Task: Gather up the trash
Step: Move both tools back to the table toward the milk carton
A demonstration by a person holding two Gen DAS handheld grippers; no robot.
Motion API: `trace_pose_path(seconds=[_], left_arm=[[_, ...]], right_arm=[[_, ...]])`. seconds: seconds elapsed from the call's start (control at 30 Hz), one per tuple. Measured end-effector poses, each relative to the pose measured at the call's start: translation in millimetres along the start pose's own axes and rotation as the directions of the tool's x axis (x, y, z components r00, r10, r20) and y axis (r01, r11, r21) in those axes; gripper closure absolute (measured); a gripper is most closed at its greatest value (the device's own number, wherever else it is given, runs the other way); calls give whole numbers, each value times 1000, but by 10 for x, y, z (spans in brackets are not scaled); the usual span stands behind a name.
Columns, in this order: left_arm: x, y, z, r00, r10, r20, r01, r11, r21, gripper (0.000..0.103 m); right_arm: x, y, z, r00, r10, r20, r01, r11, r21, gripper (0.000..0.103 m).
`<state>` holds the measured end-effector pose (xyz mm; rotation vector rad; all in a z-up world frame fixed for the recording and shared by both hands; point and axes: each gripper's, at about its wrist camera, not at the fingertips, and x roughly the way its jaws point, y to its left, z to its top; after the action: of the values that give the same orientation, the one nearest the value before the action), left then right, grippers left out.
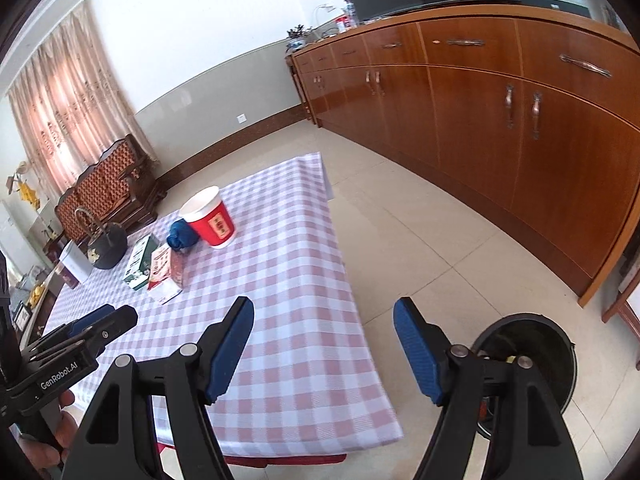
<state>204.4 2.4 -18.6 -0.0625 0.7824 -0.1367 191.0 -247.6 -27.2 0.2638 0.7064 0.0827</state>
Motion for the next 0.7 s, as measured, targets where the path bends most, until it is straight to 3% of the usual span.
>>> trace_pose_path(seconds=[0.27, 0.7], left_arm=[[37, 846, 6, 993, 115, -5, -114, 987, -114, 50], [317, 1418, 133, 983, 183, -21, -184, 968, -171, 50]], right_arm=[[447, 828, 36, 993, 105, -58, -110, 988, -104, 29], [1147, 1735, 52, 971, 188, -148, -216, 955, -202, 29]])
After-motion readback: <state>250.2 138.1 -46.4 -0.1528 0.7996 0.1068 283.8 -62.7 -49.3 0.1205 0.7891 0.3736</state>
